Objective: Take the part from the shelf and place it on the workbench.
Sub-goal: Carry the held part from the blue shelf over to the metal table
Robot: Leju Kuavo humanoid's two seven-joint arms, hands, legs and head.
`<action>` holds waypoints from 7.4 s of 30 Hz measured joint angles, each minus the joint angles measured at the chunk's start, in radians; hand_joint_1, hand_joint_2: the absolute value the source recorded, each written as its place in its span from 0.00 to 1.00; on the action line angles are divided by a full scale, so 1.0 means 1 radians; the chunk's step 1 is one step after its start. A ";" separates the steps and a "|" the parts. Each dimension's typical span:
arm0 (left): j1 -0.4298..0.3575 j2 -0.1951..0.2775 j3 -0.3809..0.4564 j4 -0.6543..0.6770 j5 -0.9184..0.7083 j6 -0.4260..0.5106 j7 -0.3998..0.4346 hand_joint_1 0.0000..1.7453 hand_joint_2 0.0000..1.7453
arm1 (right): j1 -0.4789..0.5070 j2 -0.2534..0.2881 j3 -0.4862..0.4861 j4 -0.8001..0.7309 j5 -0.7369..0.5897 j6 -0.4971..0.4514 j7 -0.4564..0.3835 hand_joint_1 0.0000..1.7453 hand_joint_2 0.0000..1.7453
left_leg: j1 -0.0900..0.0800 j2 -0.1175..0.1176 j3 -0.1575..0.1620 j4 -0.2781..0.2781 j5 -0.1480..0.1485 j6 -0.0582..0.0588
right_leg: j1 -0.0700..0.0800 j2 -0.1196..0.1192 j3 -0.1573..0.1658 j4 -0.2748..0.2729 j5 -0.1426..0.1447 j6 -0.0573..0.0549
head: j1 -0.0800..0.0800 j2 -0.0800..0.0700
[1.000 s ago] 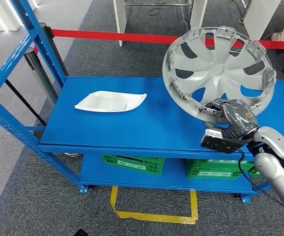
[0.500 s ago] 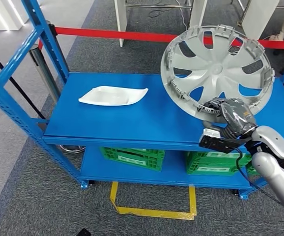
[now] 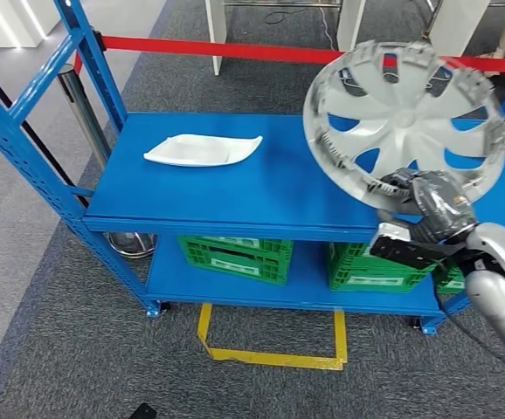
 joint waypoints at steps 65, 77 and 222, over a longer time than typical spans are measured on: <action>0.001 0.018 -0.001 0.000 -0.004 0.004 -0.024 0.00 1.00 | -0.025 -0.009 0.017 -0.042 -0.065 0.049 -0.044 1.00 1.00 | -0.010 0.002 0.065 -0.004 -0.069 0.002 | 0.005 -0.003 -0.066 0.007 0.053 -0.019 | -0.001 0.000; -0.003 0.021 -0.002 0.000 -0.010 0.002 -0.024 0.00 1.00 | -0.024 -0.009 -0.015 -0.042 -0.133 0.055 -0.075 1.00 1.00 | 0.009 -0.001 0.109 -0.006 -0.093 -0.013 | 0.003 -0.002 -0.093 0.004 0.085 -0.018 | -0.006 0.000; -0.008 0.023 -0.034 0.001 -0.027 -0.007 -0.012 0.00 1.00 | -0.453 0.063 0.325 -0.040 0.025 0.124 0.029 1.00 1.00 | 0.027 0.019 -0.008 0.197 -0.193 -0.039 | 0.011 -0.002 -0.113 -0.001 0.104 -0.035 | 0.012 0.000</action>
